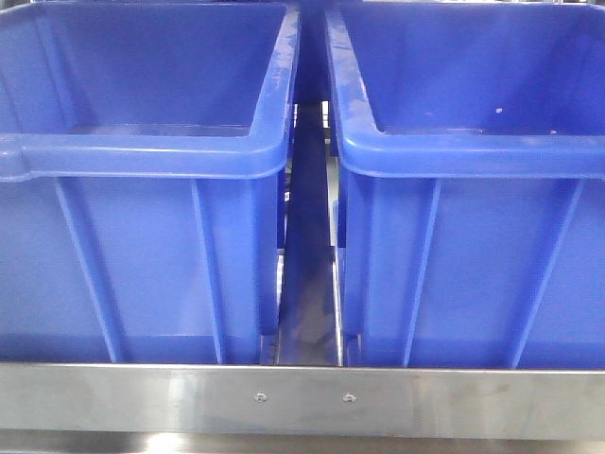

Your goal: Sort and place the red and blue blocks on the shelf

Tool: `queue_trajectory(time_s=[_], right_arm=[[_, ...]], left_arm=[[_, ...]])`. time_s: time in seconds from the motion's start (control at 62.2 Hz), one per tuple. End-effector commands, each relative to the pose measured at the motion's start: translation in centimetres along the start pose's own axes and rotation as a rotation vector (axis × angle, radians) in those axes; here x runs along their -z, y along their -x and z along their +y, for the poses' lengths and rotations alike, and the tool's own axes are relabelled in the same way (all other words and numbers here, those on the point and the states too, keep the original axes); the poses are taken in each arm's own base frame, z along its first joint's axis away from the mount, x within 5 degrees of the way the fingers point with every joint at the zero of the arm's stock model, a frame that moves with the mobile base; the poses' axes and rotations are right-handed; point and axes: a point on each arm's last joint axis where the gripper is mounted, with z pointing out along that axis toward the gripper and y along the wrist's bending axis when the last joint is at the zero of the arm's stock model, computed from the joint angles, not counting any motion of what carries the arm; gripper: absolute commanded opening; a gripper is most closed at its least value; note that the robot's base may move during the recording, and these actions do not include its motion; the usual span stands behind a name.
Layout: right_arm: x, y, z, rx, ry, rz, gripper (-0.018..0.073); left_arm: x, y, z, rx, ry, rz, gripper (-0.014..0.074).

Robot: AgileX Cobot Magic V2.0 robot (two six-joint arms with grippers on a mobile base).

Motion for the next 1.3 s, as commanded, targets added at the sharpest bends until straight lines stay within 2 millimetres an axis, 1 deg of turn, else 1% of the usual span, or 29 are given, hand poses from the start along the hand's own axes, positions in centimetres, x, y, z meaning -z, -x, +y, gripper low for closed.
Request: queue_trajectory(time_s=[0.0, 0.129, 0.257, 0.37, 0.45, 0.611, 0.803, 0.916, 1.285], right_arm=[[1.0, 1.7, 0.0, 0.006, -0.010, -0.079, 0.0054], [2.3, 2.1, -0.2, 0.006, -0.040, -0.111, 0.0054], [3.4, 2.2, -0.6, 0.006, -0.095, -0.127, 0.0054], [4.2, 1.6, -0.9, -0.087, -0.152, -0.083, 0.0054], [4.6, 1.6, -1.0, -0.144, -0.181, -0.087, 0.0054], [4.8, 1.9, -1.1, -0.148, -0.196, -0.124, 0.0054], [5.3, 2.3, -0.8, -0.140, -0.198, -0.041, 0.0054], [5.3, 2.4, -0.9, -0.113, -0.208, -0.044, 0.0054], [5.3, 2.4, -0.9, -0.113, -0.208, -0.045, 0.0054]], left_arm=[[1.9, 1.8, 0.2, 0.007, 0.022, -0.104, 0.0126], [3.8, 1.8, 0.0, 0.053, 0.005, -0.122, 0.0126], [5.5, 2.1, -0.1, 0.051, -0.001, -0.177, 0.0126], [6.7, 2.2, -0.1, 0.049, -0.005, -0.210, 0.0126], [7.3, 2.0, -0.2, 0.048, -0.007, -0.210, 0.0126], [7.6, 1.7, -0.2, 0.048, -0.008, -0.187, 0.0126], [7.6, 1.7, -0.2, 0.048, -0.008, -0.185, 0.0126], [7.6, 1.7, -0.2, 0.048, -0.008, -0.185, 0.0126], [7.6, 1.7, -0.2, 0.048, -0.008, -0.185, 0.0126]])
